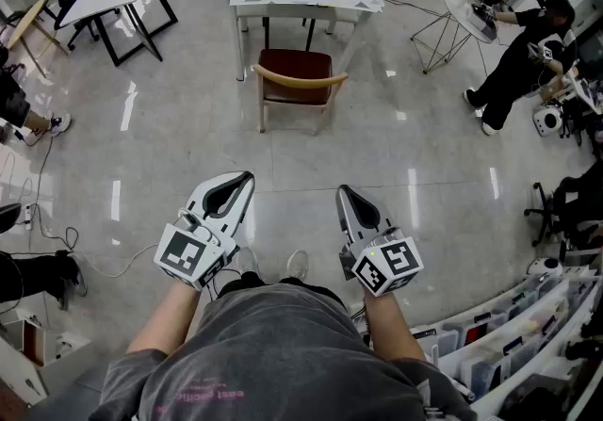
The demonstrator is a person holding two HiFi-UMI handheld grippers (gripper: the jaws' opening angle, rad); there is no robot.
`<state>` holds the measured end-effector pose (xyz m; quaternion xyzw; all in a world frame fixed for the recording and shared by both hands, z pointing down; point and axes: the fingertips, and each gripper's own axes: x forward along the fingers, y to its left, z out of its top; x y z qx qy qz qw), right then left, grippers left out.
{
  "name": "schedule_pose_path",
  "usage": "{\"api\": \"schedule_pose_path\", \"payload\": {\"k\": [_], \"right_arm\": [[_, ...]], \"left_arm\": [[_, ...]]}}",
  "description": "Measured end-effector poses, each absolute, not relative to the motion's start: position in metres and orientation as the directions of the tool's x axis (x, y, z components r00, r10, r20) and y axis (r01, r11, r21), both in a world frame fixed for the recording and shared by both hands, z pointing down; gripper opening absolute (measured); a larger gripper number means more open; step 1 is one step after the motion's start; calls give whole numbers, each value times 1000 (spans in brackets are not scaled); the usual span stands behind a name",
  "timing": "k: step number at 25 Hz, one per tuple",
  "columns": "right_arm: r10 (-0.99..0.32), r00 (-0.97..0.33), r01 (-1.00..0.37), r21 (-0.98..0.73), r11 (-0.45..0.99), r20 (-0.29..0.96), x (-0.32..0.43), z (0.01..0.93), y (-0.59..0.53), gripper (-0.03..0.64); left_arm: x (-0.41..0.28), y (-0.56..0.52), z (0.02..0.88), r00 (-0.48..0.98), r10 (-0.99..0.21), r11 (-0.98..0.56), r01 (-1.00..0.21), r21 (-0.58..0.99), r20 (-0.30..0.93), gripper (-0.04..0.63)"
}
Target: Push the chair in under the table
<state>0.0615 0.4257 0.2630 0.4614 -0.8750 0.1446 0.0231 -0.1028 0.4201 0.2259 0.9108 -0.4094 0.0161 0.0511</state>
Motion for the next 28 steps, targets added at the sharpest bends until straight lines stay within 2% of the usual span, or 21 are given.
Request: {"api": "schedule_pose_path", "payload": {"k": [28], "right_arm": [[-805, -576, -807, -254, 533, 143, 64, 259, 420, -6]], "left_arm": [[-95, 417, 233, 676, -728, -671, -736, 82, 111, 9]]}}
